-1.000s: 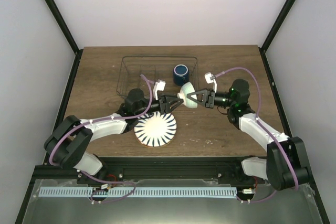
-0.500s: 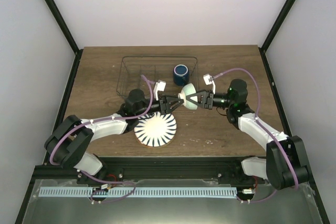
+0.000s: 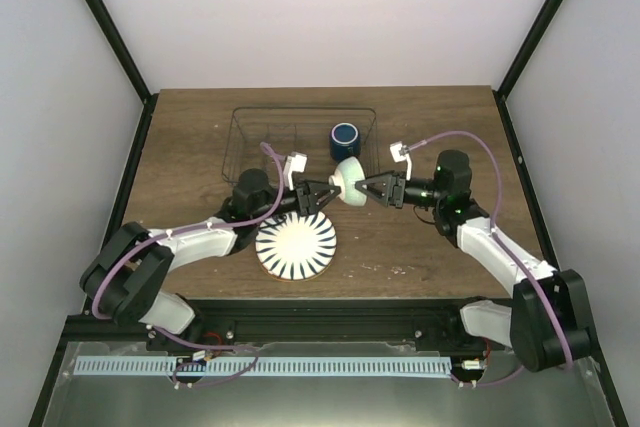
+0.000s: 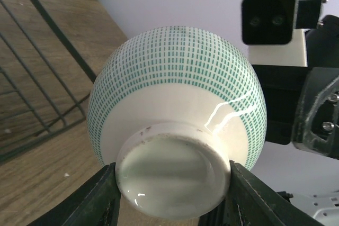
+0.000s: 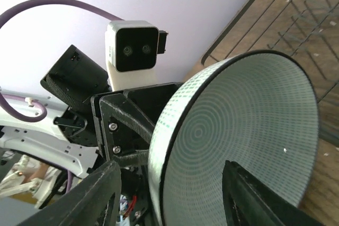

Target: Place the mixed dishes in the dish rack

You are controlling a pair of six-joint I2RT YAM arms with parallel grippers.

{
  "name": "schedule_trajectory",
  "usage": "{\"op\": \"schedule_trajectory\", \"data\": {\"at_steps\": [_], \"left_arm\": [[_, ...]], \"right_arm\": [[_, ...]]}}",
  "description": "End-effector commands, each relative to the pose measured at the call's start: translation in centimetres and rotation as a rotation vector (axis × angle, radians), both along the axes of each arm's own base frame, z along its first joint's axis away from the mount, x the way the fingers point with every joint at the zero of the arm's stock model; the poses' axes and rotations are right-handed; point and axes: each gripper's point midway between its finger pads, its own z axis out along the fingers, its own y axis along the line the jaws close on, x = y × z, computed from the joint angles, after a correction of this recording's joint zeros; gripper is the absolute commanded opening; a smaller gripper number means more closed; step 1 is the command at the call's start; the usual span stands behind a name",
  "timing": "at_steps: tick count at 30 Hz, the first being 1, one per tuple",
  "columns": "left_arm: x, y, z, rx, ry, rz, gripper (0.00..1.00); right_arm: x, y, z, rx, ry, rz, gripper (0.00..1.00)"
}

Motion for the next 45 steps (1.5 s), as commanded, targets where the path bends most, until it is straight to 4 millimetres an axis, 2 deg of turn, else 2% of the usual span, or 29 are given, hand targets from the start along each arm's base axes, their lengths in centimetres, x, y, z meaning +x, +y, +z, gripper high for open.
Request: {"op": "schedule_trajectory", "data": {"at_steps": [1,7,9,12,18,22,31,45], "left_arm": [[0.6,1.4,2.8,-0.026,-0.105,0.039,0.06],[2.6,2.8,3.2,0.094,-0.128,0.106,0.06],[3.6,3.3,3.1,0.187,-0.136,0.143,0.06],[5.5,4.2,4.2,0.316,-0.163,0.217,0.06],[8.4,5.8,4.8,0.515,-0.180,0.328,0.06],[10.0,6.4,3.2,0.648,-0.151,0.360,0.07],[12.7,7.8,-2.3,0.923,-0.085,0.382,0.07],[13.4,5.9,-5.8,1.054,-0.024,0.271,0.07]], "right_arm": [[0.9,-0.5,2.2,-0.031,-0.079,-0.081,0.55],[2.3,-2.5,2.8,-0.090,-0.098,-0.244,0.55],[3.1,-3.7,2.5,-0.136,-0.082,-0.335,0.55],[3.9,-5.2,2.6,-0.202,-0.081,-0.441,0.55],[3.7,-6.4,3.1,-0.256,-0.112,-0.507,0.55],[3.6,-6.6,2.4,-0.279,-0.107,-0.509,0.55],[3.2,-6.9,1.8,-0.304,-0.111,-0.511,0.55],[3.0,-7.2,1.4,-0.318,-0.112,-0.521,0.56]]}}
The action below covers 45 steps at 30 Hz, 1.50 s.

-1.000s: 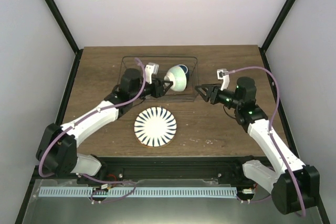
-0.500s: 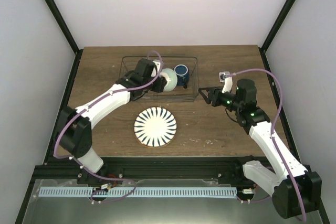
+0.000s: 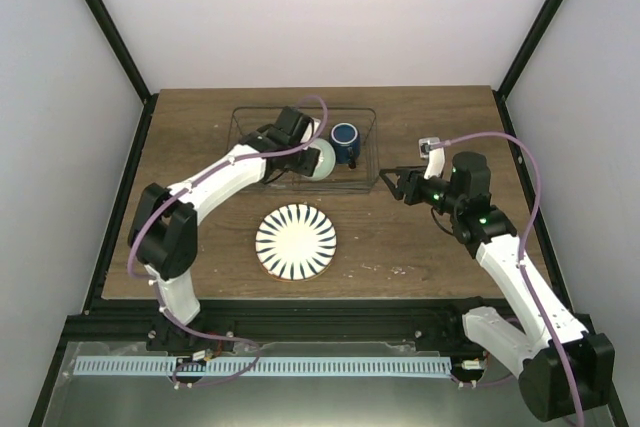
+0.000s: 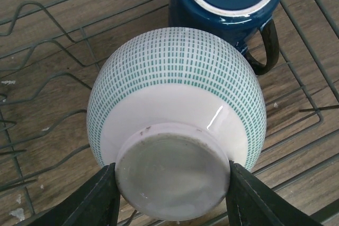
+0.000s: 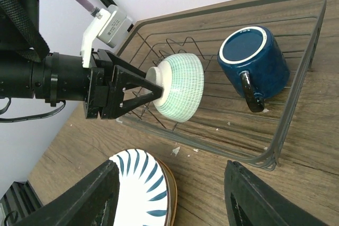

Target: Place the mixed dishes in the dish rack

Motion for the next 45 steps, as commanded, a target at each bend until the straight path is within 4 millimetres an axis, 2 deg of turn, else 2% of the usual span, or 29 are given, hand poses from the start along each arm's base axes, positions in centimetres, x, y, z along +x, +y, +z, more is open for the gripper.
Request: {"op": "schedule_trajectory", "data": {"at_steps": [1,8,14,23,26,31,36,45], "left_arm": [[0.5,-1.2,0.0,0.038,0.001,-0.043,0.07],[0.8,-2.3,-1.6,0.106,0.041,-0.093,0.07],[1.1,-3.0,-2.3,0.131,0.051,-0.116,0.07],[1.5,-5.8,-3.5,0.148,0.078,-0.183,0.09],[1.6,-6.6,-4.0,0.150,0.087,-0.201,0.12],[1.1,-6.8,-5.4,0.166,0.119,-0.214,0.16],[0.8,-7.2,-5.3,0.159,0.119,-0.230,0.33],[0.4,-7.6,-4.8,0.123,0.134,-0.243,0.48]], "right_arm": [[0.0,-0.4,0.7,-0.008,-0.020,-0.014,0.56],[0.0,-0.5,0.4,-0.014,-0.015,-0.016,0.56],[0.1,-0.5,0.1,-0.016,-0.008,-0.017,0.56],[0.3,-0.4,-0.5,-0.016,0.015,-0.012,0.56],[0.3,-0.5,-0.5,-0.018,0.017,-0.011,0.56],[0.2,-0.4,-0.5,-0.018,0.020,-0.010,0.56],[0.3,-0.4,-0.7,-0.013,0.029,-0.007,0.56],[0.4,-0.2,-0.8,-0.008,0.036,0.000,0.56]]}}
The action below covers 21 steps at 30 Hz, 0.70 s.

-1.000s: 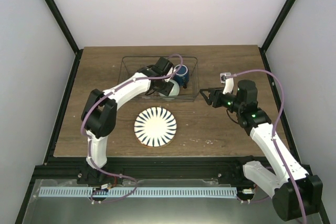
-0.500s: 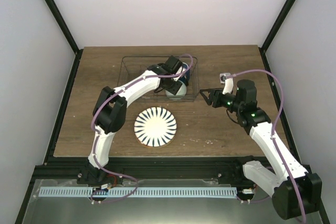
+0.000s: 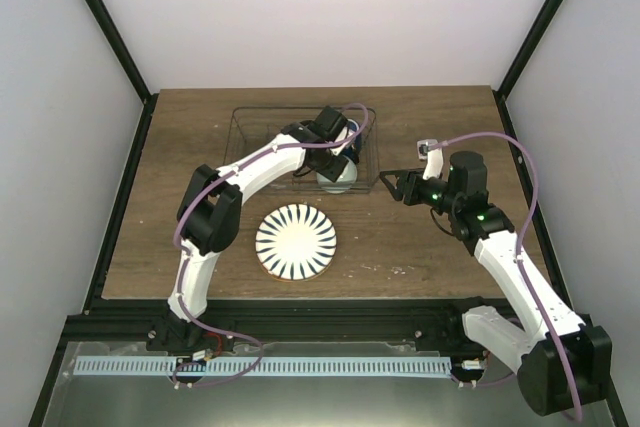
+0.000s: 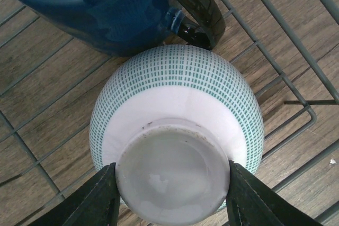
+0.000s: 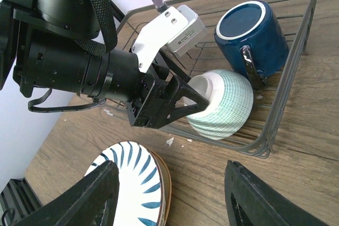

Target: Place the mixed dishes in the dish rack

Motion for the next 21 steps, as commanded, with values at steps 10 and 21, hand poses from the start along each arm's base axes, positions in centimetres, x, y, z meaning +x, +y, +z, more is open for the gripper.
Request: {"op": "schedule_trajectory", "data": {"at_steps": [10,21], "left_arm": [[0.1,-1.2,2.6,-0.044,-0.028,-0.021,0.70],[0.0,2.3,12.6,-0.104,-0.270,0.103,0.72]], "right_arm": [[0.1,0.1,0.7,0.011,-0.020,0.014,0.69],[0.2,-0.5,-0.6,-0.027,0.017,-0.017,0.82]]}}
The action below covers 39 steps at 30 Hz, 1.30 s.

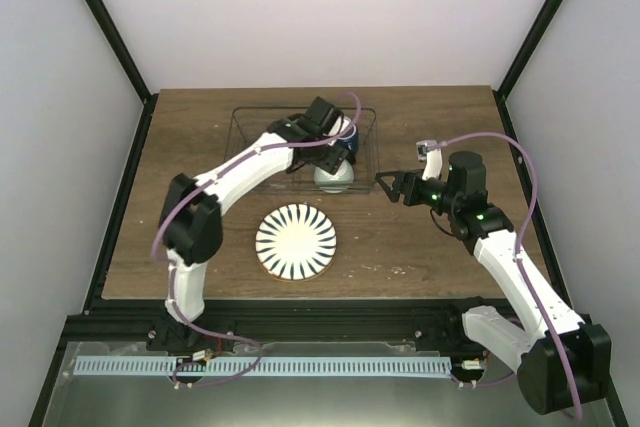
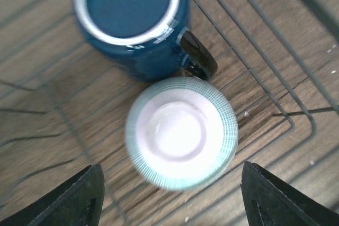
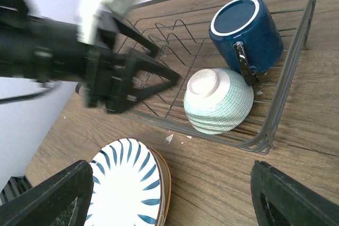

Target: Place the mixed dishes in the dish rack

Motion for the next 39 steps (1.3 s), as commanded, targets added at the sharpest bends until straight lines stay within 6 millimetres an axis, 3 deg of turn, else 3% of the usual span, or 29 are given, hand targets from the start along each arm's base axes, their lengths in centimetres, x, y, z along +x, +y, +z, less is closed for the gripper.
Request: {"op": "schedule_trajectory", "data": {"at_steps": [1,4,7,10,14,21,27,39], "left_arm": [[-0.9,2.9,9.6,-0.085,-0.199,0.099,0.72],[-3.8,6.2,11.4,-0.091,-0.215,0.173,0.72],[-7.2,9.3,10.8,-0.087,-0.186,0.254,0.72],[-11.2,12.0,8.6,-0.063,-0.108,0.331,0.72],[-16.6,15.2,3.5,-0.005,-0.001,0.442,0.72],[-22.2,19.0,-1.6,-0.009,0.139,0.602,0.72],[-23.2,19.6,-4.1,-0.013,0.180,0.648,0.72],[-20.6,15.5,-6.6,-0.062,0.196,0.590,0.66]], "right_arm": [[0.3,-0.7,-0.7,-0.034,0.016,-0.032,0.82],[0.1,-0.8,-1.8,-0.042,0.046,-0.036,0.81],[0.1,-0.8,-3.0,-0.039,0.080,-0.038,0.79],[0.1,-0.6,-4.6,-0.056,0.140,-0.035,0.77],[0.0,0.1,-6.3,-0.099,0.193,-0.021,0.75],[-1.1,1.5,-7.9,-0.145,0.251,0.003,0.63],[-1.7,2.1,-8.7,-0.156,0.268,0.010,0.60],[-2.1,1.5,-9.6,-0.195,0.277,-0.003,0.51]]}}
